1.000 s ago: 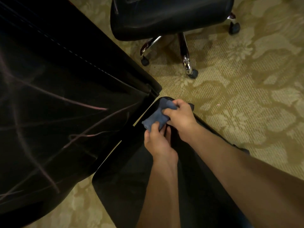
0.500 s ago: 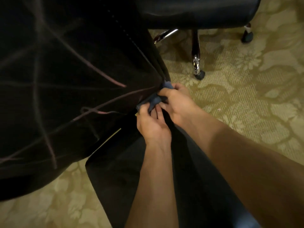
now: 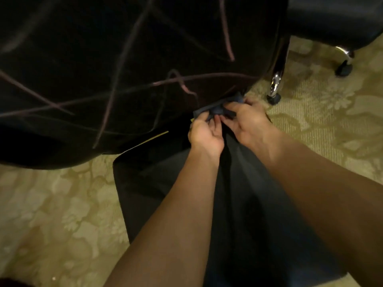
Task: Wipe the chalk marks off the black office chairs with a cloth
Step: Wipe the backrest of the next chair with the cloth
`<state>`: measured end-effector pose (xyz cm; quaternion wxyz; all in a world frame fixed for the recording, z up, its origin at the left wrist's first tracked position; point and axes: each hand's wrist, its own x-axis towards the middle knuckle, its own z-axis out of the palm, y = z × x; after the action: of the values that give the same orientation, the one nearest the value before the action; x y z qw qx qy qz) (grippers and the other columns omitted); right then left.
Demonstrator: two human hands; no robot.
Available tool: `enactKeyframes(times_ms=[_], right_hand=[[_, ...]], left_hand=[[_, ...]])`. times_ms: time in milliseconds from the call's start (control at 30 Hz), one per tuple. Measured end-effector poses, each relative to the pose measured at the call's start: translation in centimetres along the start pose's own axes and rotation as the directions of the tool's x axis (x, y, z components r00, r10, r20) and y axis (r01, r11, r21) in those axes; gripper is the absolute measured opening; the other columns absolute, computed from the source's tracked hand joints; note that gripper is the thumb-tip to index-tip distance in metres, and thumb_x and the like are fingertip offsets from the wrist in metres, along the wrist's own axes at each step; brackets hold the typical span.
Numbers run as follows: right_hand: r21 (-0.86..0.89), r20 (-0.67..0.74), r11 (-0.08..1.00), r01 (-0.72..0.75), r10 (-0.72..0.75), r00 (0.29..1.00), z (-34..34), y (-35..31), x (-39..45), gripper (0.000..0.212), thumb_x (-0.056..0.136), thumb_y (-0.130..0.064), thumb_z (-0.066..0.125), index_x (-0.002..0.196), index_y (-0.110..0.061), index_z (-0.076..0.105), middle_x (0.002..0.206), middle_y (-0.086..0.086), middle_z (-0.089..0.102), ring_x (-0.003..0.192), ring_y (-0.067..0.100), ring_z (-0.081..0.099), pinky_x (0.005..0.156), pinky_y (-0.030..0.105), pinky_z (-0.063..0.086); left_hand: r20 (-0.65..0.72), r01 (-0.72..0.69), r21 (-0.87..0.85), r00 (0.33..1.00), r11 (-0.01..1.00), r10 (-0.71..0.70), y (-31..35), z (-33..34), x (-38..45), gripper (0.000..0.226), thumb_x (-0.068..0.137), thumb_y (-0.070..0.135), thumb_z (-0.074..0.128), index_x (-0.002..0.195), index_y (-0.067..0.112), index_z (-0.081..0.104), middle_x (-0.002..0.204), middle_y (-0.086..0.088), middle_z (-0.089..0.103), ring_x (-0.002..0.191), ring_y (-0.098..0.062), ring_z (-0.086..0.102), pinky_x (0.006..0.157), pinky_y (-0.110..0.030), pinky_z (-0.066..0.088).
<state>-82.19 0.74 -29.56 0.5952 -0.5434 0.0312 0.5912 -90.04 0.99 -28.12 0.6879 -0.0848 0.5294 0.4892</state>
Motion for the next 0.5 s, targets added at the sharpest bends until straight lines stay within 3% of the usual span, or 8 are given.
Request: enactKeyframes(times_ms=[100,233,333,400,500], right_hand=[[-0.069,0.017,0.996,-0.052,0.054,0.998,2.7,1.8,-0.8,0.036,0.091,0.012,0.053,0.116,-0.014,0.054,0.112,0.012,0.065,0.102,0.029,0.065,0.076,0.034,0.059],[-0.025,0.063,0.985,-0.173,0.174,0.983,6.7,5.3,-3.3,0.028,0.093,0.01,0.05,0.111,-0.01,0.055,0.109,0.014,0.065,0.095,0.025,0.067,0.081,0.035,0.058],[-0.029,0.111,0.974,-0.224,0.226,0.968,9.8,8.2,-5.4,0.024,0.094,0.011,0.05,0.108,-0.008,0.053,0.106,0.015,0.063,0.101,0.028,0.066,0.076,0.034,0.058],[-0.064,0.135,0.963,-0.261,0.268,0.954,12.2,10.5,-7.0,0.026,0.094,0.012,0.05,0.113,-0.006,0.053,0.108,0.017,0.063,0.108,0.032,0.065,0.074,0.033,0.058],[-0.156,0.142,0.936,-0.316,0.338,0.931,15.6,14.5,-9.5,0.03,0.094,0.012,0.05,0.121,0.0,0.054,0.115,0.022,0.064,0.103,0.031,0.066,0.071,0.032,0.057]], left_hand=[[-0.011,-0.048,-0.105,0.999,0.993,0.047,2.5,-2.6,0.1,0.014,0.097,0.0,0.052,0.109,0.003,0.059,0.104,-0.014,0.063,0.1,-0.021,0.06,0.083,-0.027,0.051],[-0.043,-0.11,-0.128,0.993,0.986,0.105,7.1,-6.1,-0.1,0.026,0.095,0.0,0.055,0.121,0.0,0.058,0.115,-0.017,0.062,0.103,-0.022,0.061,0.093,-0.029,0.05],[-0.082,-0.17,-0.143,0.984,0.975,0.16,11.0,-9.4,-0.7,0.033,0.094,-0.001,0.056,0.127,-0.001,0.058,0.117,-0.018,0.065,0.102,-0.022,0.066,0.083,-0.026,0.054],[-0.108,-0.219,-0.155,0.973,0.963,0.204,13.8,-12.1,-1.1,0.028,0.094,-0.002,0.054,0.122,0.0,0.059,0.108,-0.015,0.067,0.095,-0.019,0.068,0.075,-0.023,0.055],[-0.171,-0.282,-0.155,0.952,0.947,0.255,17.4,-15.8,-1.2,0.02,0.096,-0.002,0.048,0.109,0.007,0.061,0.095,-0.008,0.066,0.085,-0.012,0.066,0.069,-0.017,0.054]])
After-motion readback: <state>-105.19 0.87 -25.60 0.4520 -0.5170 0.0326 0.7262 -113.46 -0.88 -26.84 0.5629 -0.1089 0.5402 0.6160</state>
